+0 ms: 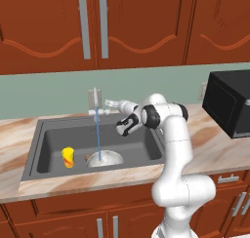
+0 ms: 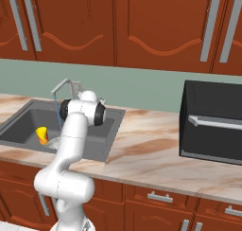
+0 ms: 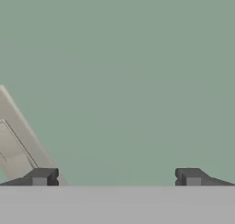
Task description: Pick the cup and bowl and place them in the sink. Then turn on the water.
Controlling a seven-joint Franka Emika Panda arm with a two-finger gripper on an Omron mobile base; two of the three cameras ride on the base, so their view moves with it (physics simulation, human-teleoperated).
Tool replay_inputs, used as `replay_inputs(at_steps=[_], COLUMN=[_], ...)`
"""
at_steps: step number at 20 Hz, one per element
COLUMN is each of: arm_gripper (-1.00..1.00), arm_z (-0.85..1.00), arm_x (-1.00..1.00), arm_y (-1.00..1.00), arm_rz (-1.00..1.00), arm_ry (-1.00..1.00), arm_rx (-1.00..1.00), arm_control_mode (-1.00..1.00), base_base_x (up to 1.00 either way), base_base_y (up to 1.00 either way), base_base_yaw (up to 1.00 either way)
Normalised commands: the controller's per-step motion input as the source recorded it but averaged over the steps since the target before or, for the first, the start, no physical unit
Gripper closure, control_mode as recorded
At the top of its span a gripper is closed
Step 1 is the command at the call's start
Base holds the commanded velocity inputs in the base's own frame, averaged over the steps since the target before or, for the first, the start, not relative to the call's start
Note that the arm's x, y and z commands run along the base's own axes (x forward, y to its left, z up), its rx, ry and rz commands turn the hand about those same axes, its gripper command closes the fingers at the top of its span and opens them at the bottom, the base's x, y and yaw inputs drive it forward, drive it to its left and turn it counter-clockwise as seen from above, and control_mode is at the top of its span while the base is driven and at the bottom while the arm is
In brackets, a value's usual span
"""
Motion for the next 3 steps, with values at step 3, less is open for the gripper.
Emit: replay_inputs(at_steps=[3], arm_gripper=[-1.0], arm_z=[-0.22], arm_x=[0.0], arm_y=[-0.81], arm_rz=[0.0], arm_ry=[0.0], arm_rx=[-0.02], arm_control_mode=[-1.0], base_base_x=[0.0], base_base_y=[0.0], base_base_yaw=[0.0])
